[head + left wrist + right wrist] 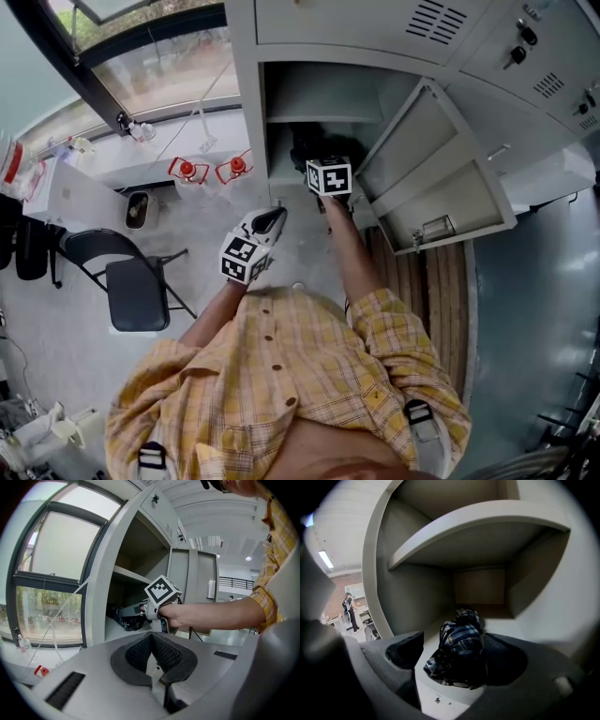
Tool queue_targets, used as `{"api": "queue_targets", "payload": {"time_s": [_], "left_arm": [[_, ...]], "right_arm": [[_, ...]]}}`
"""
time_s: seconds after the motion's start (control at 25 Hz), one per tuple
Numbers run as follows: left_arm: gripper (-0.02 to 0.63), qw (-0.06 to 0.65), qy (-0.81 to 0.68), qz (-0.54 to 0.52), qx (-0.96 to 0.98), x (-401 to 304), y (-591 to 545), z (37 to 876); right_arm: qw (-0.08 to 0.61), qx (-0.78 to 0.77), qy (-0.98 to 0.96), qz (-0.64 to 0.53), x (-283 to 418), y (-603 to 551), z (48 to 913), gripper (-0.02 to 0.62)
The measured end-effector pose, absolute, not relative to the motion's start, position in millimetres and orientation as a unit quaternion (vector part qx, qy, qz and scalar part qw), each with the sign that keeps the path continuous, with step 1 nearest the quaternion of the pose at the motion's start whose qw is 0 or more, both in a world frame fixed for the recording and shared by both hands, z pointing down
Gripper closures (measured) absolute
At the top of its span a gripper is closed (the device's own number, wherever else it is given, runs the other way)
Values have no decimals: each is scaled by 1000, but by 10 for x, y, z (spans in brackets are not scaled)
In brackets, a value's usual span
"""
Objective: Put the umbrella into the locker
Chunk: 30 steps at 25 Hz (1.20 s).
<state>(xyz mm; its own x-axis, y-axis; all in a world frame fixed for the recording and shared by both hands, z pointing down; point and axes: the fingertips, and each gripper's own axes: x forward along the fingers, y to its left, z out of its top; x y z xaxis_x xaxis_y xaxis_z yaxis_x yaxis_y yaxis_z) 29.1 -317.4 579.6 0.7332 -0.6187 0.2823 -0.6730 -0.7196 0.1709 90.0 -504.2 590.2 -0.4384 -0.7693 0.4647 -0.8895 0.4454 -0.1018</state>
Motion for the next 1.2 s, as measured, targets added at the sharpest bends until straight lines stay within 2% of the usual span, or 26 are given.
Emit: {"api": "queue_targets", "payload": {"time_s": [0.48, 0.52, 0.56, 0.68, 0.84, 0.92, 1.04, 1.08, 1.2], "left_arm": [[601, 129, -342, 100, 926, 314, -3064, 5792], [601, 130, -341, 100, 926, 310, -3059, 5794], [601, 130, -341, 99, 926, 304, -3056, 5796], [601, 130, -340, 98, 926, 288, -3045, 5802], [601, 129, -336, 93, 928, 292, -3043, 5780], [601, 128, -334, 92, 929, 302, -3039, 5776], [601, 127, -332, 90, 931, 315, -3035, 5769], [601, 126, -331, 89, 931, 316, -3035, 5764], [601, 124, -331, 87, 931, 310, -3032, 5753]], "right_arm": [[112, 511, -842, 128, 1006, -4662, 5548, 206], [106, 512, -843, 124, 1014, -4630, 5512, 220], [102, 513, -844, 119, 1022, -4599, 5479, 275], [95, 514, -846, 106, 1018, -4501, 5412, 388], [97, 516, -845, 103, 1018, -4395, 5387, 466], [96, 516, -845, 102, 1016, -4328, 5386, 532], [97, 514, -846, 99, 1011, -4228, 5380, 564], [102, 513, -847, 97, 1005, -4192, 5390, 594], [114, 509, -848, 96, 977, -4079, 5435, 597]]}}
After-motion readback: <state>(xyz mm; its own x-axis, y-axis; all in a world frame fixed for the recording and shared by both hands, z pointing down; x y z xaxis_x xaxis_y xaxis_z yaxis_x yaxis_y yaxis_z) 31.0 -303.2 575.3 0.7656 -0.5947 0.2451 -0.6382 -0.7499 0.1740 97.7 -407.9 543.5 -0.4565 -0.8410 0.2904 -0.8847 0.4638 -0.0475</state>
